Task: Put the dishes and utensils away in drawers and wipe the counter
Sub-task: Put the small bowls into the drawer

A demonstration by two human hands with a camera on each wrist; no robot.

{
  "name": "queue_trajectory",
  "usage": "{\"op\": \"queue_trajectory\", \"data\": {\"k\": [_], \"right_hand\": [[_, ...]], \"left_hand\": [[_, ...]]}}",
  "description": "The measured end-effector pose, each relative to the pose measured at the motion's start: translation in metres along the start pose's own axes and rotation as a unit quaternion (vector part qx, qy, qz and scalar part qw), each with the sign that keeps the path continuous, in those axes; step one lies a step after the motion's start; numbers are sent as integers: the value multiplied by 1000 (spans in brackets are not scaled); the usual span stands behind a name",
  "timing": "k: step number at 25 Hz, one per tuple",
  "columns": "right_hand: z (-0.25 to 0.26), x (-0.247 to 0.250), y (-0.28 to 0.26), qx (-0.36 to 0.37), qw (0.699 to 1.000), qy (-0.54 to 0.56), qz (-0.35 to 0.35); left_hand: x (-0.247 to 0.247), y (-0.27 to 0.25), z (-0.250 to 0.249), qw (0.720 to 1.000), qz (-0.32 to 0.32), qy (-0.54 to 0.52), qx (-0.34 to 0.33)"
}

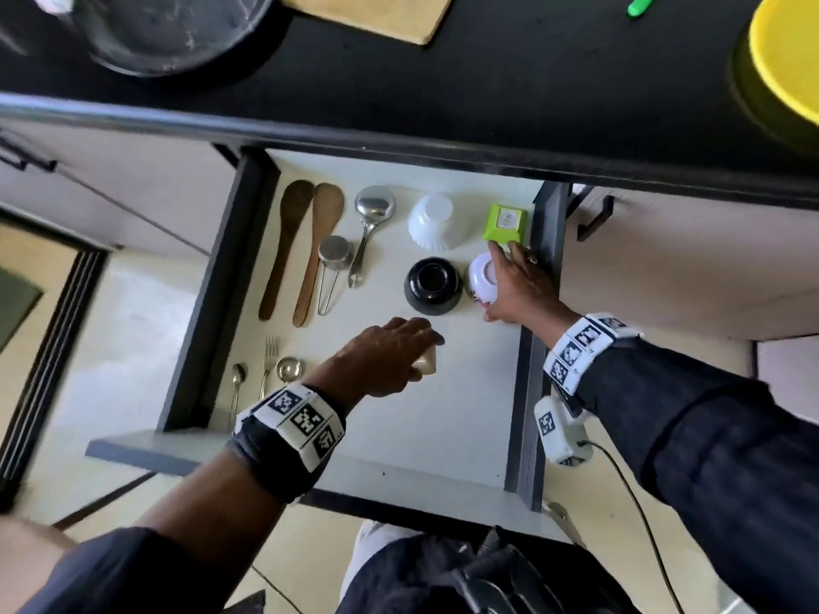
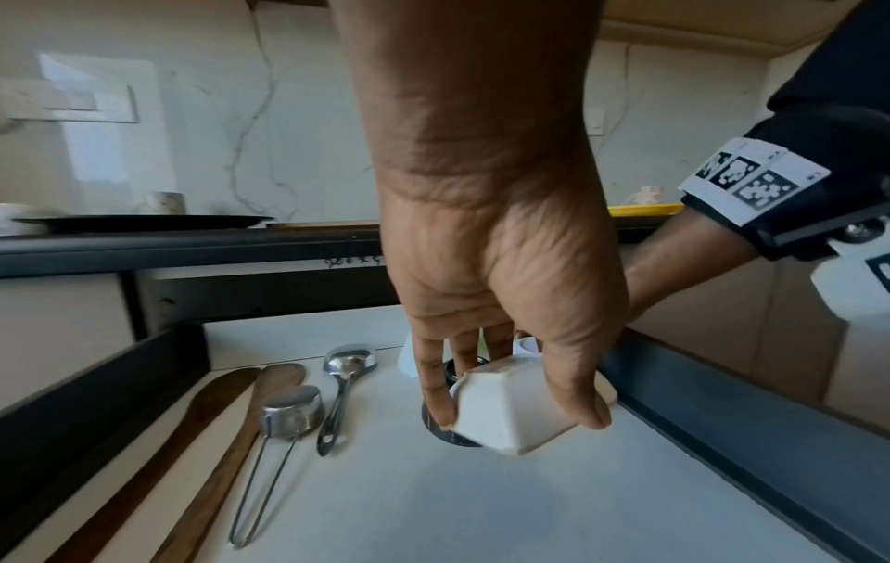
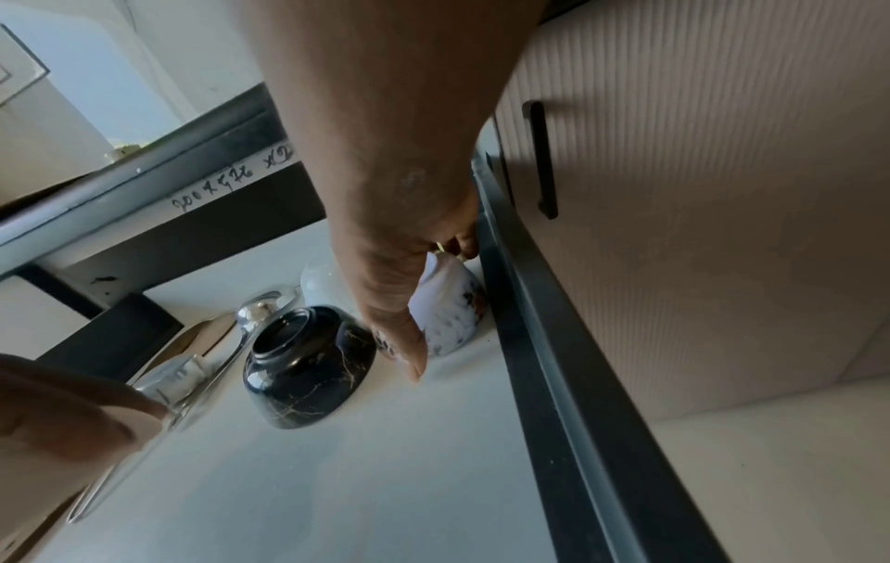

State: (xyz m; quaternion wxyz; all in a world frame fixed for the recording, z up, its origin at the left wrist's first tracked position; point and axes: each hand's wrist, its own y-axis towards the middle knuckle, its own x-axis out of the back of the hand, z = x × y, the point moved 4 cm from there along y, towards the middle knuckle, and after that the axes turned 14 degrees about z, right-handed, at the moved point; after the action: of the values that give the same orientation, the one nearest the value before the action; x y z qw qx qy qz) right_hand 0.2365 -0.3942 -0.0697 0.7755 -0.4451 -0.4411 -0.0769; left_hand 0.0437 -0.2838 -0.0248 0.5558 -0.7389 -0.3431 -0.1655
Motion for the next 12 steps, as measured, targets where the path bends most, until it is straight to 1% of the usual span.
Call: {"op": "queue_trajectory", "data": {"k": [2,4,5,6,7,9,11,12], "right_hand": [[-6,-2,-17,2,999,28,-29],[-19,0,-41,3,994,22,-108],[-26,-2,-53,-6,991,20,-135],[-33,-6,-64,-22,990,33,-139],[-41,-12,-75,-44,989,63,-127],[-51,-26,-88,-72,987,123,-79],[-52,-39,-94,-73,986,148,-32],[-52,-44,-95,-68,985,156,-22]], "left_hand": [[0,11,0,998,-31,39,-31],[5,27,-6,993,-68,60,-71],[7,35,-12,990,-83,72,-87],[8,43,-18,987,-88,84,-101],[8,50,-25,985,-83,99,-114],[3,66,-37,982,-71,117,-128],[-4,80,-45,981,-59,129,-131],[-9,85,-47,981,-52,133,-128]]}}
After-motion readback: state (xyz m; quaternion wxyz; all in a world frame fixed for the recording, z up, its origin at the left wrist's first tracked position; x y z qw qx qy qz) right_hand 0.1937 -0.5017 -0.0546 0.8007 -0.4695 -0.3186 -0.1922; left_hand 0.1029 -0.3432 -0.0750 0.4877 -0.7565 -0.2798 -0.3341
